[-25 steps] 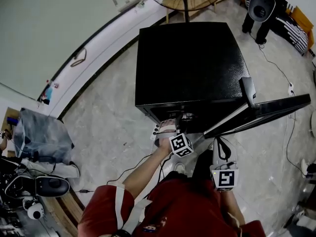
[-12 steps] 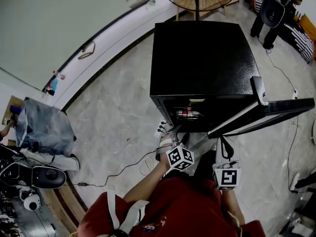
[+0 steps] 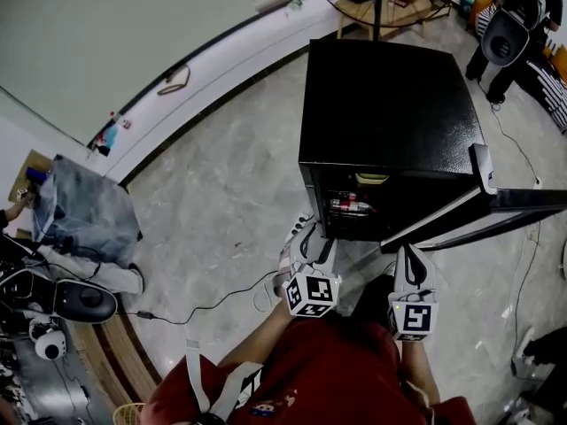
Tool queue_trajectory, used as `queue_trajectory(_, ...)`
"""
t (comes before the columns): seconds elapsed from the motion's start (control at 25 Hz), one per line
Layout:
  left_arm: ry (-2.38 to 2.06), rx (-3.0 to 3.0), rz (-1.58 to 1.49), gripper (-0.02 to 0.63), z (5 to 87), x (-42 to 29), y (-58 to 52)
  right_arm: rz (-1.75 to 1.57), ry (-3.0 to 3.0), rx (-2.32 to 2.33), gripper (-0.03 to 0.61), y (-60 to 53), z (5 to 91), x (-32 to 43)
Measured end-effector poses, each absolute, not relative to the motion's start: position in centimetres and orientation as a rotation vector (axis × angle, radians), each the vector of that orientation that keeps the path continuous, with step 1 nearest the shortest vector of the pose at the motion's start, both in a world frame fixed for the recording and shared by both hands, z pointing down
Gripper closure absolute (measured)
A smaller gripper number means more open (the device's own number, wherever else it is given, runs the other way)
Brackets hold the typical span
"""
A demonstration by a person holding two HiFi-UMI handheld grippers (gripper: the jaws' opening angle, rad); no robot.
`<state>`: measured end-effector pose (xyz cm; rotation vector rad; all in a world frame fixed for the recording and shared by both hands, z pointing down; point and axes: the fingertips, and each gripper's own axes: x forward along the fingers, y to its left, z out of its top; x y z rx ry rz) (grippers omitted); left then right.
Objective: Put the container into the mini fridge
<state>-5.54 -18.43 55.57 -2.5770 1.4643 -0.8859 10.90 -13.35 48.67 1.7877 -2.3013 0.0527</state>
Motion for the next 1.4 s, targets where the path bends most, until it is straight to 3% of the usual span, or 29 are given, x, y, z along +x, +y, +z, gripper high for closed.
queue_trajectory(0.32, 1.639, -2.757, -0.484, 0.388, 50.9, -6.9, -16.9, 0.016, -2.316, 1.796, 0.578, -13.6, 47.6, 10.4)
queue_trajectory(1.0, 1.608, -2.723, -0.346, 0.416, 47.2, -7.2, -16.6, -0.002, -2.317, 1.826, 0.578, -13.5, 45.2, 11.4)
queue_trajectory(1.4, 1.701, -2.627, -0.227, 0.607, 45.3, -9.0, -16.5, 0.001, -2.337, 1.827, 0.578, -13.3, 45.3, 10.8)
